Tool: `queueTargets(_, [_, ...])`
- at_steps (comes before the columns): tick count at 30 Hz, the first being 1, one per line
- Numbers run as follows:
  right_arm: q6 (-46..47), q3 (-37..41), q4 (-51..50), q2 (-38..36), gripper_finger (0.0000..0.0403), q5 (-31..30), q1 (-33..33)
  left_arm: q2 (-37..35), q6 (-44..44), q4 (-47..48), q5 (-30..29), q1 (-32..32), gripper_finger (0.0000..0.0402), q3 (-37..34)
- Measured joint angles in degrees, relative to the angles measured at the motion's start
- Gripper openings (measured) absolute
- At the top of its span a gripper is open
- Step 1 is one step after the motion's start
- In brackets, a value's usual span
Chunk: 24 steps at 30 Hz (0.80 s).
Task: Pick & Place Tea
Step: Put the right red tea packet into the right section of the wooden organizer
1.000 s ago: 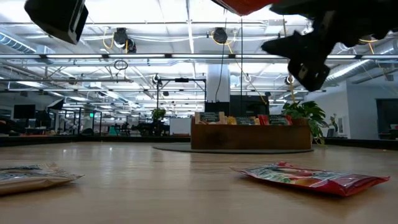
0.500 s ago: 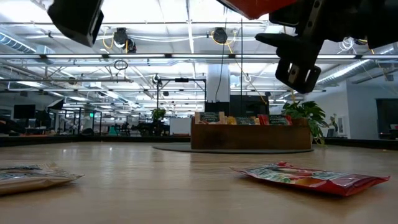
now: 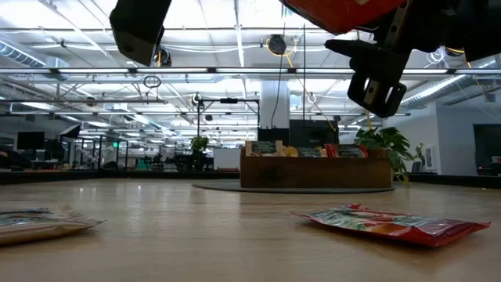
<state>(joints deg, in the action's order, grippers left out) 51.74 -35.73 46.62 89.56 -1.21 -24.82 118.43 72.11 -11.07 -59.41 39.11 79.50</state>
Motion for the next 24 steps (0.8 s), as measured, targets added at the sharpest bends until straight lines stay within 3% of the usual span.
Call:
queueTargets(5, [-2.4, 0.0, 0.29, 0.02, 0.0139, 1.47, -0.02, 0.0, -1.35, 0.02, 1.14, -0.63, 0.0004, 0.0])
queueTargets(14, [-10.2, 0.0, 0.29, 0.02, 0.0008, 1.54, -0.03, 0.0, -3.87, 0.07, 2.79, -0.85, 0.0003, 0.0])
queueTargets(19, [-18.01, 0.0, -0.23, 0.02, 0.0003, 3.03, -0.54, 0.0, -10.32, 0.18, 2.21, -0.75, 0.0026, 0.0])
queueTargets(24, [-20.1, 0.0, -0.69, 0.02, 0.0001, 2.86, -0.79, 0.0, -10.57, 0.28, -3.87, 0.06, 0.0053, 0.0])
